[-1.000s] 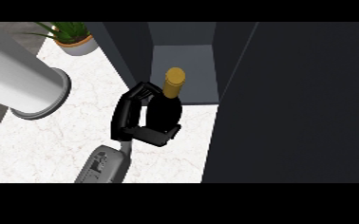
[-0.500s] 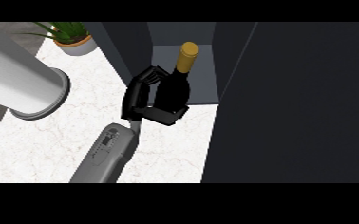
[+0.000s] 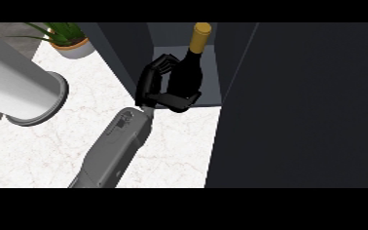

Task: Pick up the wine, place it into the cabinet and close the cabinet

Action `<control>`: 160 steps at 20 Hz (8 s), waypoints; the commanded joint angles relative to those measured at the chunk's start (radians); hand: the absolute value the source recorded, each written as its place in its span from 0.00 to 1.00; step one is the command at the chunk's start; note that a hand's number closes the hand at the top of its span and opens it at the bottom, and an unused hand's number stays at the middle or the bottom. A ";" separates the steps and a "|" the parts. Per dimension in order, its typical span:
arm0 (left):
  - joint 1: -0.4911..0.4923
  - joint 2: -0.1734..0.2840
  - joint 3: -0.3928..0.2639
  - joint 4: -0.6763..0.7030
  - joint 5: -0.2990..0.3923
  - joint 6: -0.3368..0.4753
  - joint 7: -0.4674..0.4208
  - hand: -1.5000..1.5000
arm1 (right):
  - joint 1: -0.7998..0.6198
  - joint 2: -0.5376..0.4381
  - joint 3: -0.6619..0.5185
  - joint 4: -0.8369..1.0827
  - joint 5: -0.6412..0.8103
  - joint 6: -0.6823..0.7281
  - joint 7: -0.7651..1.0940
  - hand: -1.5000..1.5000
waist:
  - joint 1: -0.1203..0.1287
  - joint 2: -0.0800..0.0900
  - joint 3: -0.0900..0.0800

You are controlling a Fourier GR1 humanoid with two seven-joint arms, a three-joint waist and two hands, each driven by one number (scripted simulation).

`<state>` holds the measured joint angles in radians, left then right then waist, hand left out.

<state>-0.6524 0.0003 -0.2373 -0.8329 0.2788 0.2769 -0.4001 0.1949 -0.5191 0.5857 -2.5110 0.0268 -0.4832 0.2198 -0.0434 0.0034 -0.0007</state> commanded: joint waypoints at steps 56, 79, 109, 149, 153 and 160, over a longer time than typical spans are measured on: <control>-0.526 0.094 0.181 0.692 0.171 0.005 -0.216 1.00 | 0.176 0.008 -0.016 -0.121 -0.114 0.167 -0.161 0.00 | -0.067 0.031 -0.003; -0.500 0.000 0.187 0.567 0.217 -0.164 -0.182 0.00 | 0.270 -0.007 -0.045 -0.188 -0.079 0.135 -0.126 0.00 | 0.018 -0.008 0.000; 0.368 0.063 -0.233 -0.466 0.308 -0.102 0.003 0.00 | 0.299 -0.060 -0.094 -0.246 -0.062 0.114 -0.081 0.00 | 0.044 -0.014 0.000; 0.750 0.530 0.161 -0.725 0.533 -0.520 -0.011 0.00 | 0.028 -0.053 0.237 -0.160 -0.062 0.401 0.017 1.00 | 0.061 -0.002 -0.004; 0.763 0.557 0.198 -0.692 0.564 -0.578 -0.019 0.00 | -0.026 0.012 0.242 -0.085 -0.091 0.394 0.025 1.00 | 0.079 0.001 -0.006; 0.720 0.580 0.211 -0.679 0.588 -0.583 0.030 0.00 | -0.160 0.097 0.218 -0.011 -0.121 0.407 0.094 1.00 | 0.099 0.006 -0.008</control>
<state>0.0916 0.5654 -0.0354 -1.5284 0.8459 -0.2919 -0.3981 0.1363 -0.5761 0.6362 -2.4922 -0.0419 -0.0369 0.2160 0.0441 0.0051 -0.0074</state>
